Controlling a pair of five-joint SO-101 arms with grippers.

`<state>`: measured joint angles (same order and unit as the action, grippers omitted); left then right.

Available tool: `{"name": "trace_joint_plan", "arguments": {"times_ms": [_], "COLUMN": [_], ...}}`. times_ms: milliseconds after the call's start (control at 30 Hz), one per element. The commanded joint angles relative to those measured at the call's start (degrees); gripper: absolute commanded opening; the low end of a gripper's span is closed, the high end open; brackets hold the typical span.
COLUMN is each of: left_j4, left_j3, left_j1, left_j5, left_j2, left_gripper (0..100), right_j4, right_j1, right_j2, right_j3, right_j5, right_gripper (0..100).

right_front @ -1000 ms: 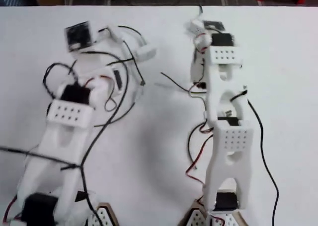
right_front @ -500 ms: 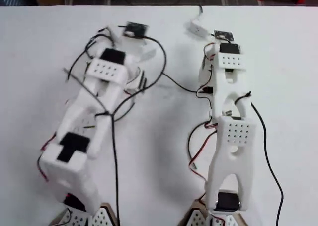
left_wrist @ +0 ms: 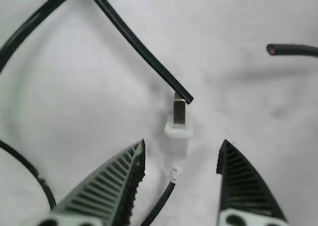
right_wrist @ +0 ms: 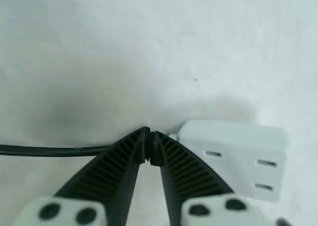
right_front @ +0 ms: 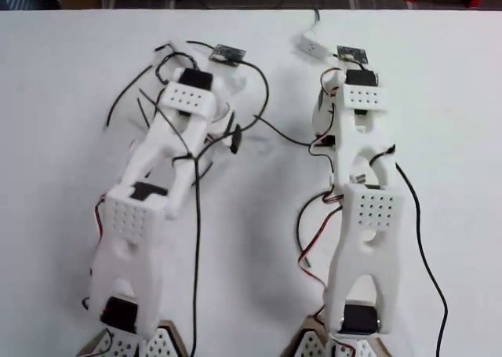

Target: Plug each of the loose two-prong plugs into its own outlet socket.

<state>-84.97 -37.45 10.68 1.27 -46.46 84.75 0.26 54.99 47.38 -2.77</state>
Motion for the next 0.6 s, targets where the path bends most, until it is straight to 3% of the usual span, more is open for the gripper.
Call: {"name": "trace_joint_plan", "arguments": {"times_ms": [0,133,367,567], "left_j4": [-2.37,-2.81,-2.73,-6.51], "left_j3": [-7.03,-10.73,-13.63,-14.07], "left_j1": [-0.92,-0.57,-0.40,-0.22], "left_j5": [0.53,0.79,0.88,0.88], "left_j2": [-2.68,-6.81,-9.19,-8.92], "left_gripper": [24,23,5,4], "right_j4": [-1.63,-1.63,-1.63,-1.63], "right_j1": [0.57,0.57,0.66,0.66], "right_j2": [0.22,0.22,0.31,0.31], "right_j3": [0.70,0.70,0.70,0.70], "right_j5": [-0.70,-0.70,-0.70,-0.70], "right_gripper": [2.0,2.0,2.0,2.0]}}
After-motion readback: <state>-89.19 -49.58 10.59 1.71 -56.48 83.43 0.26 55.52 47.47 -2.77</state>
